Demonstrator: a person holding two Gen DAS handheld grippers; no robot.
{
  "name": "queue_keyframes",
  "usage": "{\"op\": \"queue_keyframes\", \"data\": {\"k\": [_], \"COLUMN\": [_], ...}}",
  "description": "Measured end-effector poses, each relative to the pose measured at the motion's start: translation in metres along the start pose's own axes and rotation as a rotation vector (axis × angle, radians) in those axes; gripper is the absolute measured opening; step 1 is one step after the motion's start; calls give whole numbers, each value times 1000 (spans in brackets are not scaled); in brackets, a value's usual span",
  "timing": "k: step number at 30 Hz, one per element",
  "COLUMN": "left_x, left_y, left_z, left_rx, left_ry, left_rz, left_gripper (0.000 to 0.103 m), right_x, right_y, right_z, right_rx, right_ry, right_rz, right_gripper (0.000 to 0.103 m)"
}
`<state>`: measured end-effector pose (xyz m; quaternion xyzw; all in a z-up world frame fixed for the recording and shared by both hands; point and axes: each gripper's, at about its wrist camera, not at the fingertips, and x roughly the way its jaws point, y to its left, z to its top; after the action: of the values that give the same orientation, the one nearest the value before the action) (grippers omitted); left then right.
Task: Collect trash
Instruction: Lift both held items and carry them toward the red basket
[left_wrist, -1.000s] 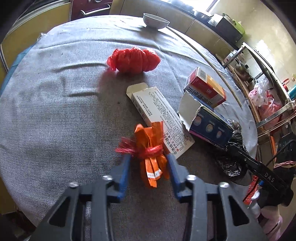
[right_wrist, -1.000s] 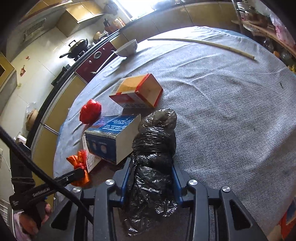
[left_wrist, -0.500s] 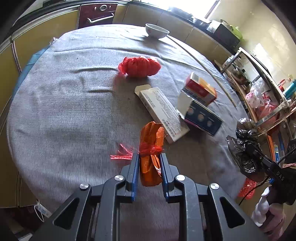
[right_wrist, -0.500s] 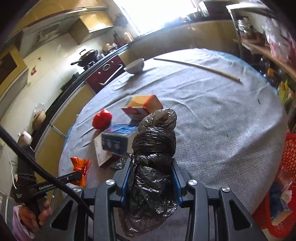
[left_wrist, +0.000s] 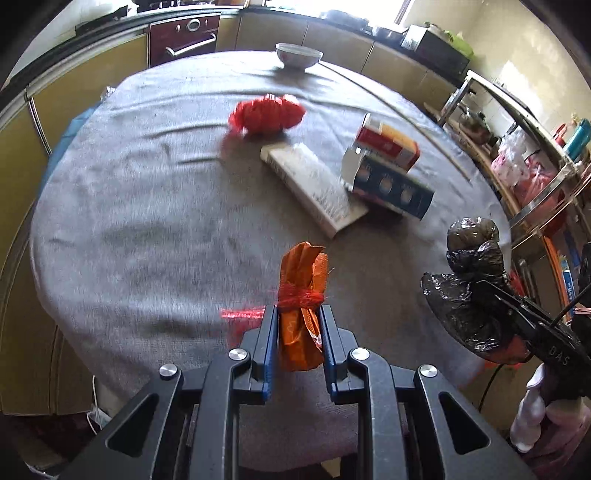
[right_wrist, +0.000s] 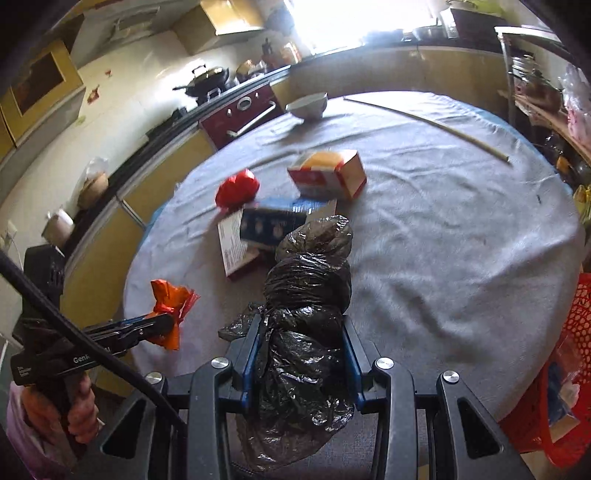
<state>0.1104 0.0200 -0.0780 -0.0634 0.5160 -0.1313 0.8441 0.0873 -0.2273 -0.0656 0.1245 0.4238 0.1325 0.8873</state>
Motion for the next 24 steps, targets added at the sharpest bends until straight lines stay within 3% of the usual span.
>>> {"op": "queue_keyframes", "data": {"k": [5, 6, 8, 9, 12, 22, 24], "left_x": [8, 9, 7, 4, 1, 4, 6], "left_y": [4, 5, 6, 8, 9, 15, 15], "left_z": [-1, 0, -1, -1, -3, -6, -7], "left_rx": [-17, -16, -24, -31, -30, -38, -36], "left_ry": [27, 32, 31, 19, 18, 16, 15], "left_rz": [-5, -8, -15, -20, -43, -18, -23], "left_gripper": [25, 33, 61, 63, 63, 63, 57], "right_x": [18, 20, 23, 22, 18, 5, 10], "right_y": [-1, -3, -5, -6, -8, -11, -12], "right_z": [-8, -8, -9, -8, -5, -2, -4], "right_rx": [8, 15, 36, 45, 54, 83, 86], "right_ry": [80, 96, 117, 117, 104, 84, 96], "right_rz": [-8, -9, 2, 8, 11, 21, 9], "right_gripper": [43, 46, 53, 55, 55, 57, 57]}}
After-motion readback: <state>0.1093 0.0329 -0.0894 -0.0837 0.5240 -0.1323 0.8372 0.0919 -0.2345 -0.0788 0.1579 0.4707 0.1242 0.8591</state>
